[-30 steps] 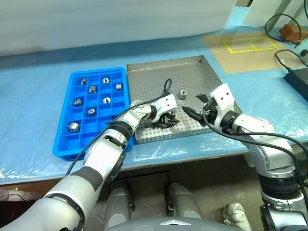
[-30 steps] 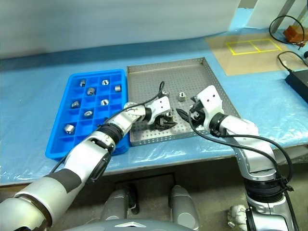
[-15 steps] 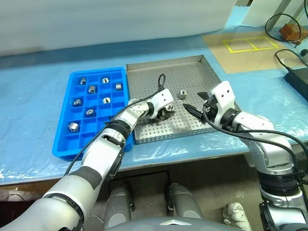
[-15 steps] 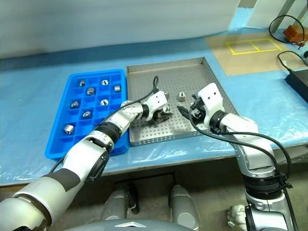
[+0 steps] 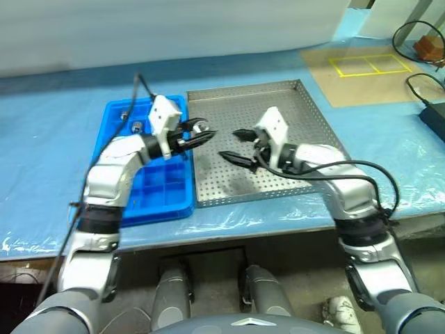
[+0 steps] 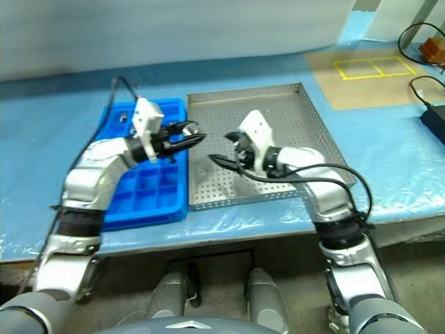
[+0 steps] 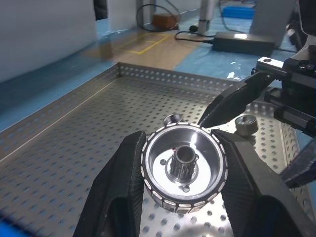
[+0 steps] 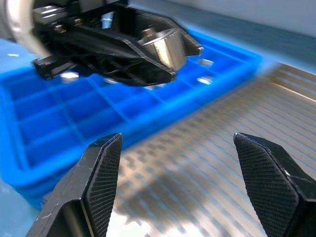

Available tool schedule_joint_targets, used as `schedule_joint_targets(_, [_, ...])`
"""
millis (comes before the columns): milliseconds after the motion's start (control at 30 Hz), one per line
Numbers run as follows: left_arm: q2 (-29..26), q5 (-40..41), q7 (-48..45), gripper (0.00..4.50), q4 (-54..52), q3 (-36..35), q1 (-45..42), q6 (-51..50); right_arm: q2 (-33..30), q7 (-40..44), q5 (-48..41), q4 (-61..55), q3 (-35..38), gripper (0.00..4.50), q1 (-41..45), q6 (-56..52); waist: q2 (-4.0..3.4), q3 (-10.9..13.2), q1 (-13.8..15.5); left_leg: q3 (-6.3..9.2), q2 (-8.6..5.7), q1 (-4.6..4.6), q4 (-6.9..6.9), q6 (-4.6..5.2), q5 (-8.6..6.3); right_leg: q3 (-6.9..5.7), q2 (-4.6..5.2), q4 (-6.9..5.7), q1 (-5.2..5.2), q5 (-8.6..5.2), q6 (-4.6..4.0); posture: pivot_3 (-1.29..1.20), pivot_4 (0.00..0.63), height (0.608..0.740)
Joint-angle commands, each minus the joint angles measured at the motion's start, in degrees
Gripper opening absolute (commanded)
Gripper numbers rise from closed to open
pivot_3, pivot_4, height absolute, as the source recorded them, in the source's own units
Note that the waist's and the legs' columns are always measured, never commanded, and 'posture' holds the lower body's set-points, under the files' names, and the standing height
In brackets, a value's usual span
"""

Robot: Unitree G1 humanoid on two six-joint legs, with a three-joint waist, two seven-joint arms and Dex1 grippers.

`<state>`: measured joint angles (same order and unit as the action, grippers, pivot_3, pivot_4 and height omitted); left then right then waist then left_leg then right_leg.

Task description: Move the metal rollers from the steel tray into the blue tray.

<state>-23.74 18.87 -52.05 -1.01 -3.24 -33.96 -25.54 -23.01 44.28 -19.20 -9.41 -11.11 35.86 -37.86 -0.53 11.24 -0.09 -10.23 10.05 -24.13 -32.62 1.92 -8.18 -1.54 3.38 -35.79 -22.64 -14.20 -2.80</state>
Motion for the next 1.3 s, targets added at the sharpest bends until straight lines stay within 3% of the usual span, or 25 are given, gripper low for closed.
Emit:
schedule_joint_targets(33, [-5.02,0.83,3.13,1.73,-9.44,-3.98,4.95,-2.78,1.56,5.47,1.26,6.26,-3.48,3.71,4.38,5.97,0.0,0.0,1.23,0.0,-0.01,0.01,0.0,0.0,0.0,0.0,0.02,0.03,0.03,0.0,0.0,0.03,0.15,0.74])
schedule_joint_targets(333, [-11.14,3.87,9.32,1.73,-28.95,-9.66,24.74,-8.47,7.23,12.94,3.83,18.9,-7.66,3.71,10.5,13.88,0.04,0.01,6.1,0.03,-0.08,-0.12,0.39,-0.21,0.11,-0.03,0.06,0.13,-0.22,-0.01,0.0,0.25,0.15,0.74])
schedule_joint_targets(500, [-12.59,1.19,12.26,1.73,-31.21,-10.52,32.44,-7.74,9.35,15.02,5.15,22.4,-8.2,3.71,12.02,16.29,0.04,0.01,7.61,0.07,-0.08,-0.09,0.41,-0.34,0.2,-0.04,0.06,0.06,-0.25,-0.02,-0.02,0.31,0.15,0.74])
schedule_joint_targets(733, [-11.46,0.8,16.76,1.73,-31.16,-10.21,35.49,-7.23,9.73,18.25,4.32,22.19,-7.5,3.71,11.92,15.27,0.05,0.0,9.2,0.11,-0.07,-0.01,0.54,-0.48,0.28,-0.02,0.03,0.05,-0.28,-0.02,0.0,0.32,0.15,0.74])
schedule_joint_targets(1133, [-11.65,-0.02,16.96,1.73,-26.13,-6.35,34.19,-6.36,9.01,17.57,5.48,21.0,-6.99,3.71,10.78,14.52,0.07,-0.01,9.04,0.1,-0.07,-0.03,0.54,-0.53,0.31,-0.01,0.0,0.03,-0.32,-0.02,0.0,0.28,0.15,0.74])
schedule_joint_targets(1167, [-11.94,-0.42,16.93,2.49,-25.6,-6.1,34.19,-6.18,8.92,17.49,5.44,20.83,-6.93,3.71,10.68,14.43,0.07,-0.01,9.03,0.1,-0.06,-0.03,0.54,-0.54,0.31,-0.01,-0.01,0.02,-0.32,-0.02,0.0,0.27,0.15,0.74])
schedule_joint_targets(1267, [-11.89,-0.67,17.89,3.4,-24.44,-5.92,32.75,-7.06,8.68,16.98,5.42,20.48,-6.72,3.71,10.4,14.24,0.08,-0.01,8.91,0.1,-0.06,-0.03,0.54,-0.54,0.31,0.0,-0.01,0.02,-0.32,-0.02,0.0,0.26,0.15,0.74])
schedule_joint_targets(1300, [-11.84,-0.41,17.84,3.4,-24.41,-5.94,32.19,-7.0,8.6,16.8,5.43,20.41,-6.65,3.71,10.38,14.23,0.08,-0.01,8.91,0.11,-0.06,-0.03,0.54,-0.54,0.32,-0.01,-0.01,0.01,-0.32,-0.02,0.0,0.25,0.15,0.74])
